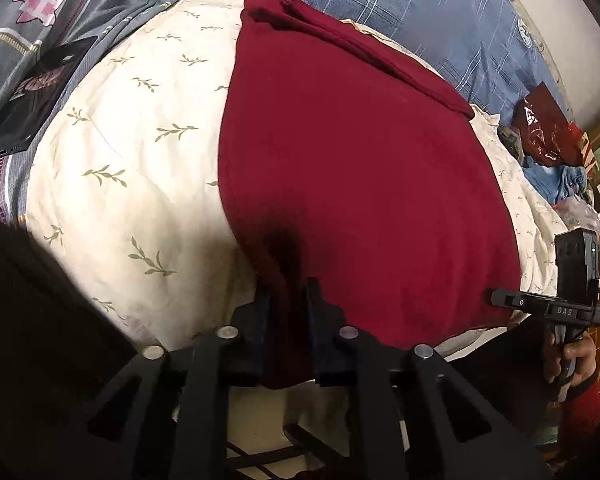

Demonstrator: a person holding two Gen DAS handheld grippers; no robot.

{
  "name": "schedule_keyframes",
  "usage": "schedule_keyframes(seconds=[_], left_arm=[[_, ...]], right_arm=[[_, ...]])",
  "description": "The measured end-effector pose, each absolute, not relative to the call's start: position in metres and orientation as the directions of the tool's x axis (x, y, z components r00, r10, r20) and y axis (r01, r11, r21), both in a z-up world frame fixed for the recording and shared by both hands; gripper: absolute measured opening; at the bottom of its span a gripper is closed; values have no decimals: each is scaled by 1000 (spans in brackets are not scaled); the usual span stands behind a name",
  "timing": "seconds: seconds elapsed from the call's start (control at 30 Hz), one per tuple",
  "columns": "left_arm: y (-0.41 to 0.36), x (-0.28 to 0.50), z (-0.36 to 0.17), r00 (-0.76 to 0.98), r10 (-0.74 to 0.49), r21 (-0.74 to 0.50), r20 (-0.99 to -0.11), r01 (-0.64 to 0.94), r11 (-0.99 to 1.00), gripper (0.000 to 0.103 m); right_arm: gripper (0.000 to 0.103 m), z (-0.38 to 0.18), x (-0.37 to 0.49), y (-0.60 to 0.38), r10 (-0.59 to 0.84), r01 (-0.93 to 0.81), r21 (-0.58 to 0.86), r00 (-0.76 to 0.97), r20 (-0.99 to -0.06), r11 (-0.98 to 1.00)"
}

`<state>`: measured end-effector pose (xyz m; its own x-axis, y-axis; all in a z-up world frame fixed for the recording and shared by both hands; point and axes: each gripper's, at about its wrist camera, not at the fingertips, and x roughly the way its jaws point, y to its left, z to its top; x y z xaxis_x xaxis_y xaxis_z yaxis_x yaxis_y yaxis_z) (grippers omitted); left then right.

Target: Fold small clothes

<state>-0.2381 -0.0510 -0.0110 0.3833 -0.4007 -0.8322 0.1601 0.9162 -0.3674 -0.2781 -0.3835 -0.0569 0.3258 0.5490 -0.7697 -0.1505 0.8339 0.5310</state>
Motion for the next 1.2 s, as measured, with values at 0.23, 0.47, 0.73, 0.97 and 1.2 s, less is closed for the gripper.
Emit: schedule_keyframes(seconds=[0.23, 0.47, 0.73, 0.97, 1.2], left_arm=[[-56, -237, -14, 381, -392, -360, -837, 157, 920, 30], [-48, -231, 15, 401, -453, -401, -796, 212, 891, 12], [-33, -190, 62, 543, -446, -386, -712, 228, 894, 11], [-42, -124, 83, 620, -459, -412, -636, 230, 882, 11], [-49, -87, 62, 639, -454, -421, -622, 216, 881, 11]], right_arm=[[18, -47, -281, -382, 569, -189, 539, 356, -741, 821], [17, -22, -277, -372, 622, -228, 585, 404, -671, 779], [14, 29, -255, -385, 621, -263, 596, 566, -542, 759], [12, 55, -223, -407, 580, -245, 652, 729, -364, 717], [12, 40, -191, -420, 530, -217, 642, 775, -345, 735]])
